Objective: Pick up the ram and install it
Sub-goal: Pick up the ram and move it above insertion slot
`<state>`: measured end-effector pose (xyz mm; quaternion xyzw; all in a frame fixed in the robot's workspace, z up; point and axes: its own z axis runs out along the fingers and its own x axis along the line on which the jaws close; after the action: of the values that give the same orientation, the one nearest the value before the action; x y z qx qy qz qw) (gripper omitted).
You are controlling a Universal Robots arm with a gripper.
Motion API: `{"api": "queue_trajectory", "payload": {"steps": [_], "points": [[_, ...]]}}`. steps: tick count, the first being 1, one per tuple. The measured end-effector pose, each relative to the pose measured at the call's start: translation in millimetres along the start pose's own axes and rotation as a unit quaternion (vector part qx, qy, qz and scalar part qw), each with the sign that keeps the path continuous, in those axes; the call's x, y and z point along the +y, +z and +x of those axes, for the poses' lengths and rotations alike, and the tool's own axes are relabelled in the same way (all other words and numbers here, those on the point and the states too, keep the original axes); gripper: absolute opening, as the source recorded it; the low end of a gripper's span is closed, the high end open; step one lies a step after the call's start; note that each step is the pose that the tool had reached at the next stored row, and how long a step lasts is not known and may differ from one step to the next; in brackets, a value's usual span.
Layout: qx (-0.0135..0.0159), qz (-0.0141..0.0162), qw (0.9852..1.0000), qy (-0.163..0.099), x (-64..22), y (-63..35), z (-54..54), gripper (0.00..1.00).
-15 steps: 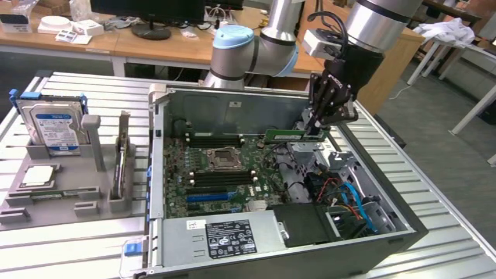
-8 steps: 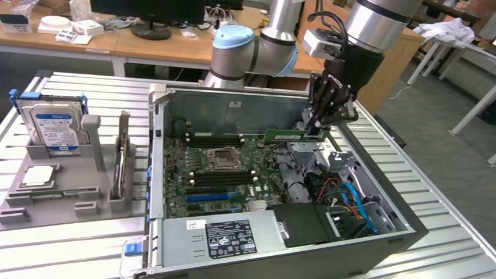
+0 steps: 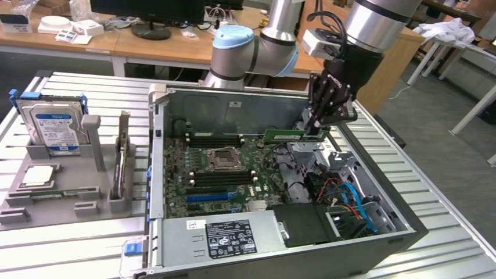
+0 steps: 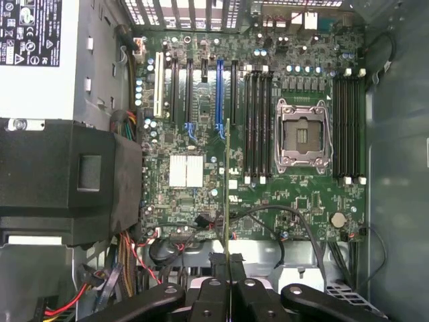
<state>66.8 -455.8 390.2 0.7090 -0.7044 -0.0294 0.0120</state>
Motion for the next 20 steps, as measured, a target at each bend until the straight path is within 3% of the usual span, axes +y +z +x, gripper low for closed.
{"api": "queue_trajectory", "payload": {"steps": [20], "points": [[0.0000, 0.0009, 1.0000, 0.000, 46.2, 3.5, -1.1, 0.12]]}}
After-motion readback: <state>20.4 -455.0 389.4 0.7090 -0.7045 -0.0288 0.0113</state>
